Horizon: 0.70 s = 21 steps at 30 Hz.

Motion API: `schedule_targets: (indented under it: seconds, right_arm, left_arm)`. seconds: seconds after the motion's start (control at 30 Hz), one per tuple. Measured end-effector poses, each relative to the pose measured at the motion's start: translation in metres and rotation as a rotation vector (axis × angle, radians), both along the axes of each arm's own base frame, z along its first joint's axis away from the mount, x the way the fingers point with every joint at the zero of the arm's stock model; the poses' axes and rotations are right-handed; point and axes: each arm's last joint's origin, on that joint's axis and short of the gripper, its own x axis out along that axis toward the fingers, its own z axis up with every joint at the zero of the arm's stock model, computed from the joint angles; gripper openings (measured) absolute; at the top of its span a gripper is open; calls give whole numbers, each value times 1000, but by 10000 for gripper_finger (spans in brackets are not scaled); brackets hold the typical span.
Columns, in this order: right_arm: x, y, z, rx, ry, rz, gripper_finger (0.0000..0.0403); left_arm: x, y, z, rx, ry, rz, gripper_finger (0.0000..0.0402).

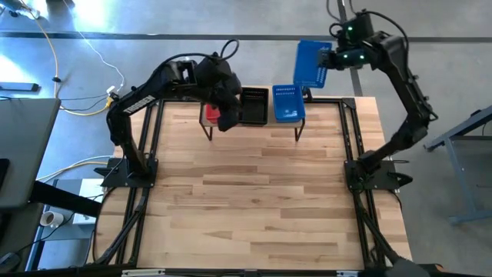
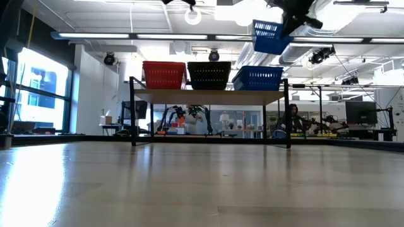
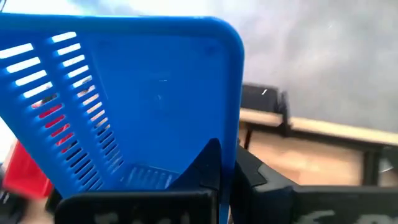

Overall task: Stack baskets on shelf by color
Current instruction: Stack the blue bin on top of the blue bins on the shelf

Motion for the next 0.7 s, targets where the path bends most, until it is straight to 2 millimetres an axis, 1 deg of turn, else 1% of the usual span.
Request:
schedule_targets:
  seconds: [0.1, 0.27, 0.37, 0.57, 0.63, 0.7]
  right_arm:
    - [9, -5, -8, 60, -4, 63, 0]
    - [22, -8, -18, 130, -16, 135, 0]
    - [30, -6, -20, 140, -17, 173, 0]
    - [38, 1, -20, 149, -18, 206, 0]
    - [39, 2, -22, 161, -10, 211, 0]
    - [41, 1, -25, 181, 4, 216, 0]
  left_arm:
    - [0, -2, 0, 13, 6, 29, 90]
    - [-1, -9, 4, 15, -15, 22, 90]
    - [2, -11, 3, 10, -19, 14, 90]
    - [5, -15, 4, 9, -36, 6, 90]
    - [6, -16, 1, 6, -31, 5, 90]
    - [5, -17, -8, -13, -15, 2, 90]
